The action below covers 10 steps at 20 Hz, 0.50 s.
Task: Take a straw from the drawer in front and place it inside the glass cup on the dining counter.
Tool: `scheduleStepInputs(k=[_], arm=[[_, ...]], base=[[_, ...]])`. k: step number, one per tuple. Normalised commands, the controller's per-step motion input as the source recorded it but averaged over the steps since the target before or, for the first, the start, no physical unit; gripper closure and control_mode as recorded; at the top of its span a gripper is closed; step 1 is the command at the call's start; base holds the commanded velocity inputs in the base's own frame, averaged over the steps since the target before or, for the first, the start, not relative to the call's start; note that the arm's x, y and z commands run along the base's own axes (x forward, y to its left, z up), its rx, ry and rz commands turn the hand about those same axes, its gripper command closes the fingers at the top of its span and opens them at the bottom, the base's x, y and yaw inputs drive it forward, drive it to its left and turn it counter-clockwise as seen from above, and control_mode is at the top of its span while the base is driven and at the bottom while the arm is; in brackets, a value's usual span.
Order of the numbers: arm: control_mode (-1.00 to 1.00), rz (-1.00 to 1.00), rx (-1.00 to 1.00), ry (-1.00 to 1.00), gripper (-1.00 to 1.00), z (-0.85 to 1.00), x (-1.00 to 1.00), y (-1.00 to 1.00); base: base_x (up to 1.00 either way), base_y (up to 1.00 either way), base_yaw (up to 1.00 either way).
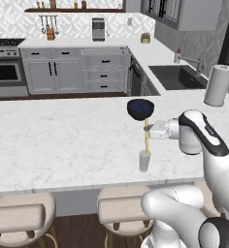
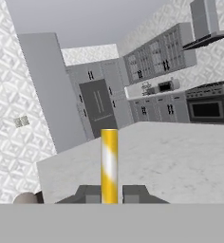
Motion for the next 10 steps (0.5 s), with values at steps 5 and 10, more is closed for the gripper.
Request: scheduleStepInputs(k=[5,10], arm=[[-1.0,0.0,0.0,0.0,1.0,-0.16,0.25,-0.05],[-1.0,0.0,0.0,0.0,1.0,-0.17,0.21,-0.12]], base=[[0.0,0.0,0.0],[0.0,0.0,0.0]])
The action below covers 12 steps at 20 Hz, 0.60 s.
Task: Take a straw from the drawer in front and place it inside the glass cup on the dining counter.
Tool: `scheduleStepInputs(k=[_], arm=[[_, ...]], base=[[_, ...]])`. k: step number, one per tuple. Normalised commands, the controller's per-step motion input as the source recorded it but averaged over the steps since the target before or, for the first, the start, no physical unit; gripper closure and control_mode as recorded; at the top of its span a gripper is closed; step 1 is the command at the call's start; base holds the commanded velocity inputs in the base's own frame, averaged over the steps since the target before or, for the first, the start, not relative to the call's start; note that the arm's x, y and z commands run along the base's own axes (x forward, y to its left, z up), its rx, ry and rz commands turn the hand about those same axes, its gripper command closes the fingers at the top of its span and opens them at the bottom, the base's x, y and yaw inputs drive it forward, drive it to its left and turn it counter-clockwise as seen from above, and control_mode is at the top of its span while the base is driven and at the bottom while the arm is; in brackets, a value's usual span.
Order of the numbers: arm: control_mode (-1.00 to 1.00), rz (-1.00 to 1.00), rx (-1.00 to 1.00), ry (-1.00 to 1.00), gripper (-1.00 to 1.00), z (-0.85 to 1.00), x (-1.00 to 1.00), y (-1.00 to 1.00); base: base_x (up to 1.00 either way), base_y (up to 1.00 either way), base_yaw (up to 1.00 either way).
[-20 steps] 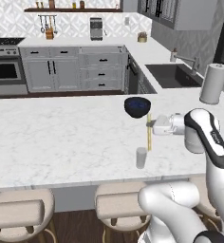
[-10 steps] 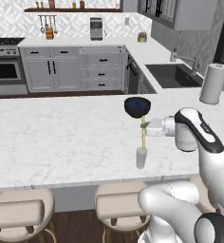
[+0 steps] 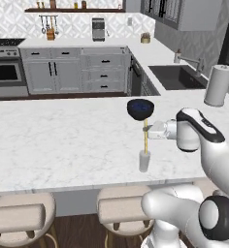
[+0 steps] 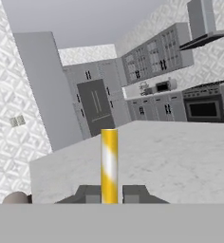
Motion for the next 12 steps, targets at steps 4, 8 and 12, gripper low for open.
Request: scheduleStepInputs(k=[4,8,12], arm=[[-1.0,0.0,0.0,0.0,1.0,-0.22,0.2,-0.06],[-1.0,0.0,0.0,0.0,1.0,-0.3,0.14,0.0],[-1.0,0.0,0.0,0.0,1.0,-0.32,0.11,0.0]], base=[[0.0,0.0,0.0],[0.0,0.0,0.0],[0.0,0.0,0.0]])
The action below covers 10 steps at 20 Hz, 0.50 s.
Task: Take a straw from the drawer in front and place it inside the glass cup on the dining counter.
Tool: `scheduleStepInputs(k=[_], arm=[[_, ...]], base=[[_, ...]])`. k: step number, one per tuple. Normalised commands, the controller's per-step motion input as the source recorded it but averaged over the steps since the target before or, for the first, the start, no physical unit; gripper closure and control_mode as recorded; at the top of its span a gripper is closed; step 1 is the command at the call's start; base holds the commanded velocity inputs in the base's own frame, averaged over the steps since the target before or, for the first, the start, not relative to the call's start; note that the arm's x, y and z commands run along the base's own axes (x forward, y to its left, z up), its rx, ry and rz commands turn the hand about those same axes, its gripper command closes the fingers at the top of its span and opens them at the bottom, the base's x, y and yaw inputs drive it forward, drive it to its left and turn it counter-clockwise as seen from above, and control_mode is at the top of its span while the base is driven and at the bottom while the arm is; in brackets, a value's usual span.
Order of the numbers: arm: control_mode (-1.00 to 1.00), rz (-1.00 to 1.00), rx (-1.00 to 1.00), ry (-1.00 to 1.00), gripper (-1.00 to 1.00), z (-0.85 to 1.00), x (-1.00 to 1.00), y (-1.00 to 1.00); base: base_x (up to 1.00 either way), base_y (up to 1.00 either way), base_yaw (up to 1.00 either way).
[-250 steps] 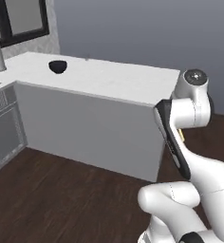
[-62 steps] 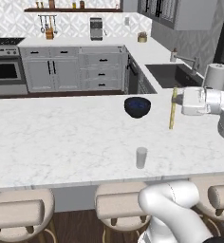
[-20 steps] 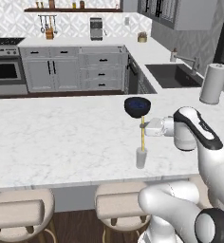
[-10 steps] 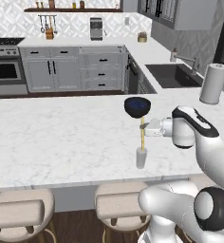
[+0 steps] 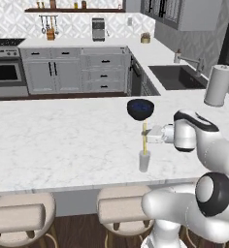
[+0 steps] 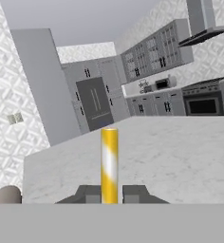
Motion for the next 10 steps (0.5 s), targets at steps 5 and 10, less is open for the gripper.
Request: scheduleStepInputs(k=[5,10], arm=[[-1.0,0.0,0.0,0.0,1.0,-0.19,0.13,0.0],[-1.0,0.0,0.0,-0.01,1.0,-0.02,0.05,0.0]], base=[[0.0,0.0,0.0],[0.0,0.0,0.0]])
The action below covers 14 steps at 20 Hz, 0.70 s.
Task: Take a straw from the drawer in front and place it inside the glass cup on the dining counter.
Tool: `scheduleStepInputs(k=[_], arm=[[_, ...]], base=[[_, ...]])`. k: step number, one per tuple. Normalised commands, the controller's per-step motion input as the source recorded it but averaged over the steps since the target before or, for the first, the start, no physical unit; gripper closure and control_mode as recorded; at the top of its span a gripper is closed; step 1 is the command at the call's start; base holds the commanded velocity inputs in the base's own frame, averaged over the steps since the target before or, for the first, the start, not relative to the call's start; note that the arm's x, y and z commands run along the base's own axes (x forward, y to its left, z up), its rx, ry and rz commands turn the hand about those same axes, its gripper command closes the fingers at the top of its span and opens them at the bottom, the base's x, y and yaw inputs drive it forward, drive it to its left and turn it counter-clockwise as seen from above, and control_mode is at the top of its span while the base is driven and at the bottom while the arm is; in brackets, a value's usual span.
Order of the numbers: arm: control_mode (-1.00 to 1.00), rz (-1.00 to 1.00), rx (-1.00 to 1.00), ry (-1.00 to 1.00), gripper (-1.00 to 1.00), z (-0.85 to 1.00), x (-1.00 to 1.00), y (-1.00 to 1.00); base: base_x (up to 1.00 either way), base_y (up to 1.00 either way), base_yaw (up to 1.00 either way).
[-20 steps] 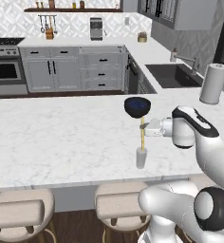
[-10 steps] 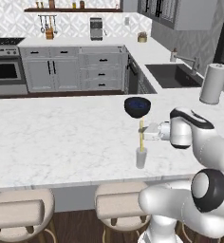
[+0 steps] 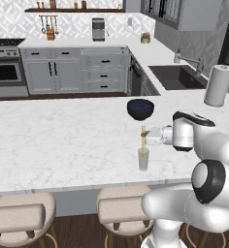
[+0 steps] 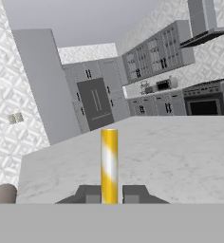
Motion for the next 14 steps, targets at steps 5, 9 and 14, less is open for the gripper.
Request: scheduleStepInputs(k=[5,9,14], arm=[[-1.0,0.0,0.0,-0.03,1.0,-0.1,-0.24,0.0],[-1.0,0.01,0.0,0.0,1.0,-0.25,-0.46,0.0],[-1.0,0.01,0.0,0.0,-1.0,-0.29,-0.03,0.0]], base=[[0.0,0.0,0.0],[0.0,0.0,0.0],[0.0,0.0,0.0]])
